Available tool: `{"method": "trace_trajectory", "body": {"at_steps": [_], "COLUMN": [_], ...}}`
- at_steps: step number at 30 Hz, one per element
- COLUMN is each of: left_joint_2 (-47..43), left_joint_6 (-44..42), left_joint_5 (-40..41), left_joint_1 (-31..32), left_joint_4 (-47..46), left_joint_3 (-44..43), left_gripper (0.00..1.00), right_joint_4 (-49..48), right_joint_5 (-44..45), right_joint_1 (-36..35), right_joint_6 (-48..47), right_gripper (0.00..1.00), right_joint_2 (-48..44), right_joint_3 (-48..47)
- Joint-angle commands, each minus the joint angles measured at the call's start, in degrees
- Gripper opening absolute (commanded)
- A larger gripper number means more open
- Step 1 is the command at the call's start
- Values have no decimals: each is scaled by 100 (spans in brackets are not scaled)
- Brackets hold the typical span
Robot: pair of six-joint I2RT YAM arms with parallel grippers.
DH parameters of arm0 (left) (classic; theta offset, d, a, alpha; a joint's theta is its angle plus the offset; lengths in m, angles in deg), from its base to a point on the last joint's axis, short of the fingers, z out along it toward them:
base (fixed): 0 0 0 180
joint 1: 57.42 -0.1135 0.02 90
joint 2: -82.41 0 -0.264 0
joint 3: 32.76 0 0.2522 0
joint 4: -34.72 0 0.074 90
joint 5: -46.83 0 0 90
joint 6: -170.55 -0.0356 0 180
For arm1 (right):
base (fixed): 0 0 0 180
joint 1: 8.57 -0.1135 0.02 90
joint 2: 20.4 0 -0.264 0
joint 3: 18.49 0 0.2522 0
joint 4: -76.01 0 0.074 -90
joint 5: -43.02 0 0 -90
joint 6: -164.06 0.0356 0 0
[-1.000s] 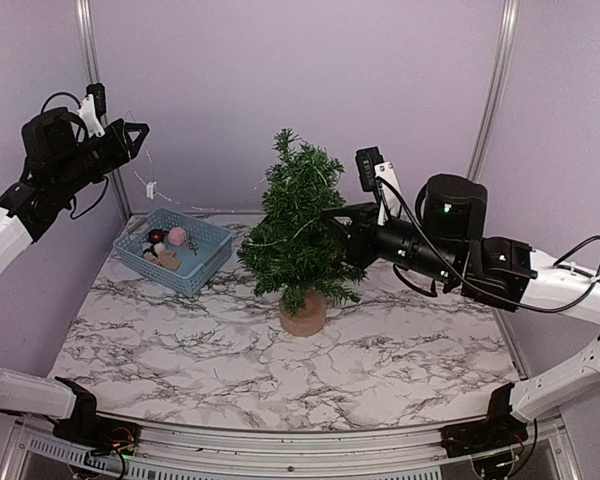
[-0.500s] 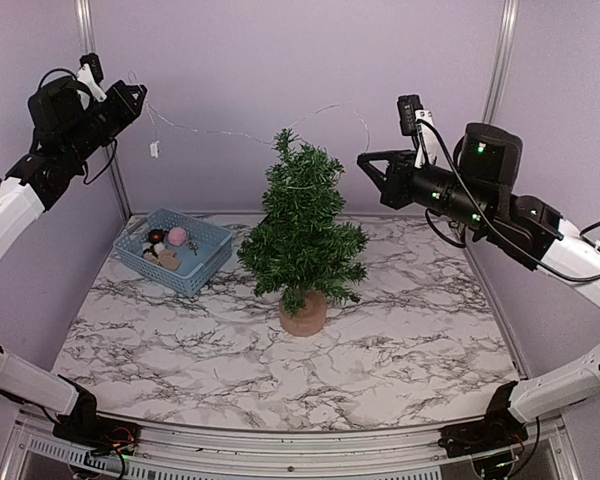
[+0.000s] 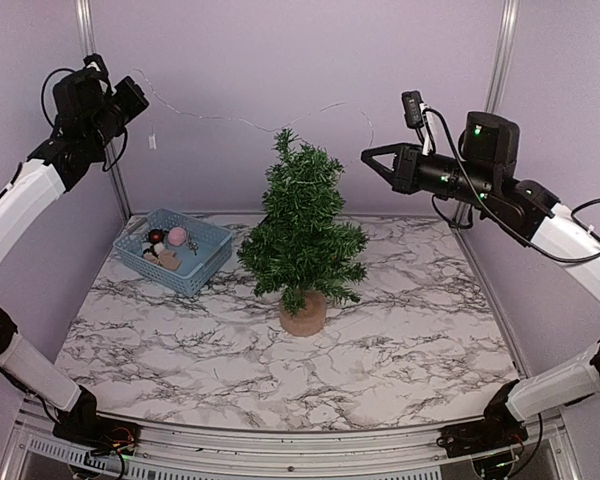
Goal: Decorate the small christmas tree
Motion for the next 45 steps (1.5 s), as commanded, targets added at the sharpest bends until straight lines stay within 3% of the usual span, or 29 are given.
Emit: {"method": "trace_trajectory", "body": {"at_steps": [1, 11, 26, 39, 45], "left_joint_2": [273, 481, 189, -69, -89], "left_joint_6": [-149, -140, 31, -246, -234], "left_joint_5": [428, 398, 173, -112, -199], "left_joint_1": [-55, -130, -148, -161, -157], "left_joint_4": [155, 441, 373, 263, 21], "left_joint_3": [-224, -75, 949, 1076, 1177], "left_gripper": [0, 0, 0, 0, 0], "right_joint_4": [-50, -346, -605, -112, 273], "right_joint_5": [-822, -1481, -1763, -2194, -1948], "right_joint_1": [462, 711, 720, 893, 899], "right_joint_6": [387, 662, 993, 476, 366], "right_gripper": [0, 0, 0, 0, 0], "right_joint_2": [94, 258, 67, -11, 115], "right_joint_3": [-104, 353, 1196, 587, 676]}}
